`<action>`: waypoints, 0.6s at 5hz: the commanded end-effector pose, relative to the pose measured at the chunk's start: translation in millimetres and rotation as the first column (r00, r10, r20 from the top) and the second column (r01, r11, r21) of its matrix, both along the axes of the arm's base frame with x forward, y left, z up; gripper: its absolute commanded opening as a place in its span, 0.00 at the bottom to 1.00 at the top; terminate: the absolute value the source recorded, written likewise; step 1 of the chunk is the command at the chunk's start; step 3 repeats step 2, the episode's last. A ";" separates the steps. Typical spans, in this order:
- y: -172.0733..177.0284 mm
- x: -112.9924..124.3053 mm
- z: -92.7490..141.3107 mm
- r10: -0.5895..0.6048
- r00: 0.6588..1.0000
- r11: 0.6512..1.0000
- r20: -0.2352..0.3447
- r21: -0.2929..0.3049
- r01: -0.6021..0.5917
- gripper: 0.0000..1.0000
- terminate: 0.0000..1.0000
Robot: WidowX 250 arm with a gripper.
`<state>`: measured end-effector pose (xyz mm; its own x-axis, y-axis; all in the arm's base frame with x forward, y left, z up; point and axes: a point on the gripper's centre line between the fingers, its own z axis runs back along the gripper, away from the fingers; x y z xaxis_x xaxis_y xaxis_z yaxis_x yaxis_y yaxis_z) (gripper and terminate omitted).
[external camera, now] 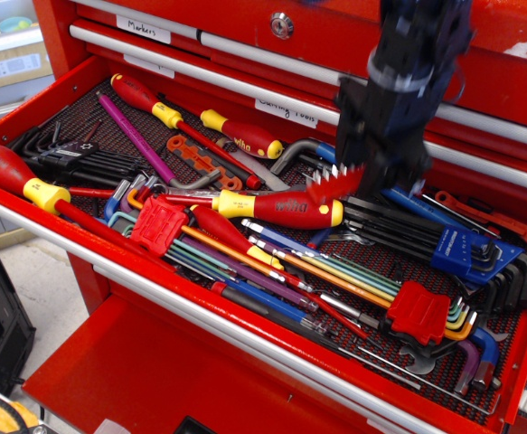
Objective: Pick up bit holder
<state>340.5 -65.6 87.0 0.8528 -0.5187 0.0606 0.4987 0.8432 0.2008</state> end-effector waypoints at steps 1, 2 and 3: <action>-11.6 14.2 77.6 0.016 1.000 1.000 0.006 -0.013 -0.016 0.00 0.00; -18.6 12.9 87.7 0.023 0.999 1.000 0.026 0.016 -0.024 0.00 1.00; -18.6 12.9 87.7 0.023 0.999 1.000 0.026 0.016 -0.024 0.00 1.00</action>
